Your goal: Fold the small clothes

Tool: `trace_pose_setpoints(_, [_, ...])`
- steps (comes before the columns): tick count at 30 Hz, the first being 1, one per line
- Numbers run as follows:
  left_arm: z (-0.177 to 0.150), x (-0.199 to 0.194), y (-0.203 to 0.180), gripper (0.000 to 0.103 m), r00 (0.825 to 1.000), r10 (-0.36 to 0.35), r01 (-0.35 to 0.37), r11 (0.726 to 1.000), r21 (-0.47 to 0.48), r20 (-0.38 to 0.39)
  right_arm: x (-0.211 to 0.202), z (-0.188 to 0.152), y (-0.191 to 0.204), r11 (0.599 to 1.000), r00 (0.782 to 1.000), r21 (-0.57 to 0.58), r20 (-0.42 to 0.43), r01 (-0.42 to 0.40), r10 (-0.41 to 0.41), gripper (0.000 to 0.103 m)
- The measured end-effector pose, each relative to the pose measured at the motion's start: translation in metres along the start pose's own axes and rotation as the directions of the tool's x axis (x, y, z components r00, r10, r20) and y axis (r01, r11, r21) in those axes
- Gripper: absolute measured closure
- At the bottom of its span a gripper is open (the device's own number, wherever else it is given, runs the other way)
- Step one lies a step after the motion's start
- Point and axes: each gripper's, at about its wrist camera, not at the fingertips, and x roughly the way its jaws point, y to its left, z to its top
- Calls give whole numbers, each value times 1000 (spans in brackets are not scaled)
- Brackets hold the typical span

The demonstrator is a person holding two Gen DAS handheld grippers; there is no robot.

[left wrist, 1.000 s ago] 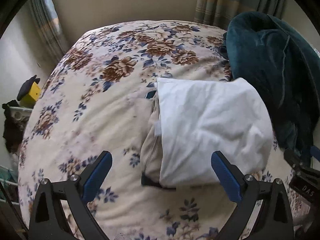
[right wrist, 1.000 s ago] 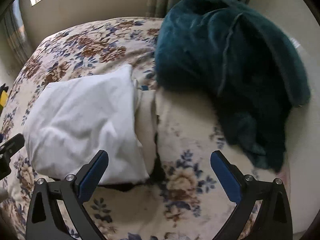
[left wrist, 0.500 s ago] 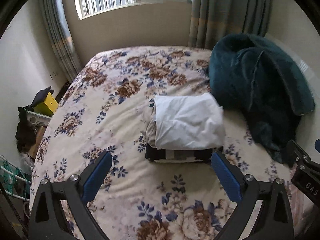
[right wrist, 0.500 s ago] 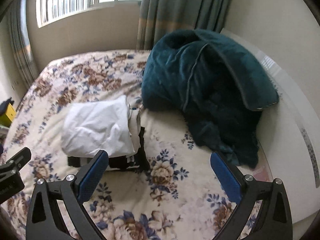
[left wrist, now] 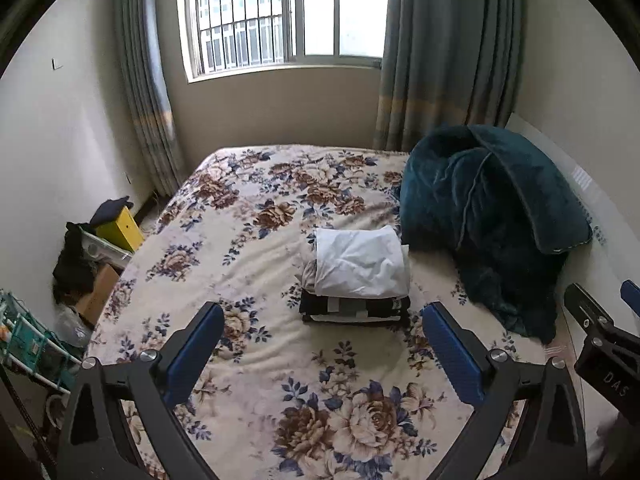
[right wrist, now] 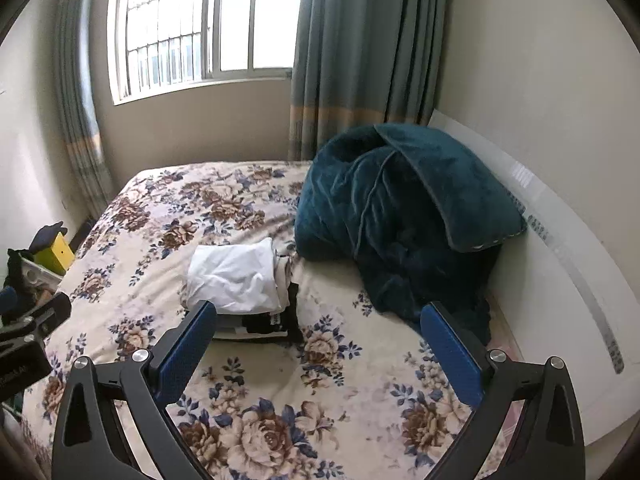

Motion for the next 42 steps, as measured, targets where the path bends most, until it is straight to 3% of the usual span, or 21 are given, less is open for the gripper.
trace_pose_setpoints(9, [-11, -62, -1, 2, 997, 1, 0, 1000, -1, 72, -90, -2, -17, 998, 996, 0, 64, -58, 58, 0])
trace_pose_setpoints(15, [-20, -83, 0, 2, 995, 2, -1, 1000, -6, 96, -126, -2, -17, 997, 992, -27, 102, -76, 78, 0])
trace_pose_setpoints(42, [-32, -113, 2, 0, 990, 45, -43, 999, -22, 132, -132, -6, -20, 988, 986, -58, 84, -142, 147, 0])
